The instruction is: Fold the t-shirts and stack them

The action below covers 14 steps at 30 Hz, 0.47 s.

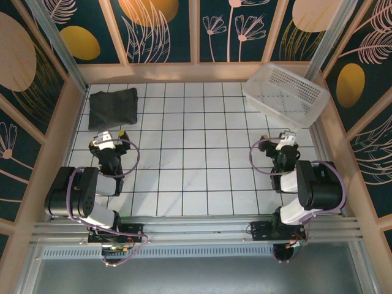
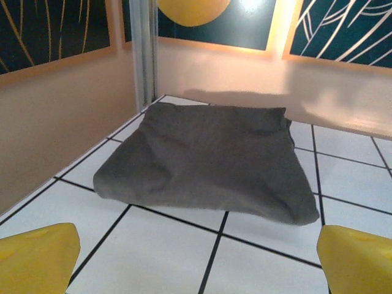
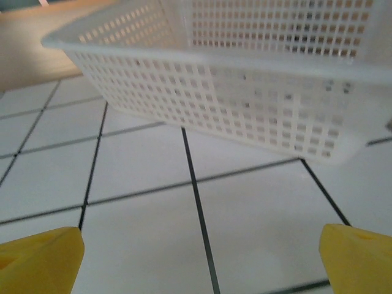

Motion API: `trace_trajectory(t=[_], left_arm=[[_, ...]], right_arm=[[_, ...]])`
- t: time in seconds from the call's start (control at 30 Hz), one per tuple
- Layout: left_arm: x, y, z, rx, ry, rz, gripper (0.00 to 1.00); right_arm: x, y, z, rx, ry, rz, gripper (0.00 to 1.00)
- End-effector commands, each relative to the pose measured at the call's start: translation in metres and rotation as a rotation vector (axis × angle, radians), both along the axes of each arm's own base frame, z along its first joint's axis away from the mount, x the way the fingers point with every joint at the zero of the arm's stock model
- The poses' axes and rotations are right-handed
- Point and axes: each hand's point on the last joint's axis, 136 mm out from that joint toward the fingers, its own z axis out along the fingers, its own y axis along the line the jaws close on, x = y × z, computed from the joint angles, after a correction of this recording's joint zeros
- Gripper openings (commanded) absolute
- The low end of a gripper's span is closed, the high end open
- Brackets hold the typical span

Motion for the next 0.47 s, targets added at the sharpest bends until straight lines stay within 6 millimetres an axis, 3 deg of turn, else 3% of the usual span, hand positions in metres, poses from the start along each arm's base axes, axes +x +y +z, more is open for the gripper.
trace_trajectory(t=[0.0, 0.43], left_arm=[[0.0029, -0.0015, 0.0076, 0.011, -0.025, -0.015, 0.99], [0.0026, -0.0014, 0.009, 0.012, -0.031, -0.015, 0.99]], right_arm=[[0.0091, 0.0048, 0.0249, -0.021, -0.094, 0.02, 0.99], [0.0106, 0.0089, 0.0239, -0.023, -0.086, 0.049, 0.99]])
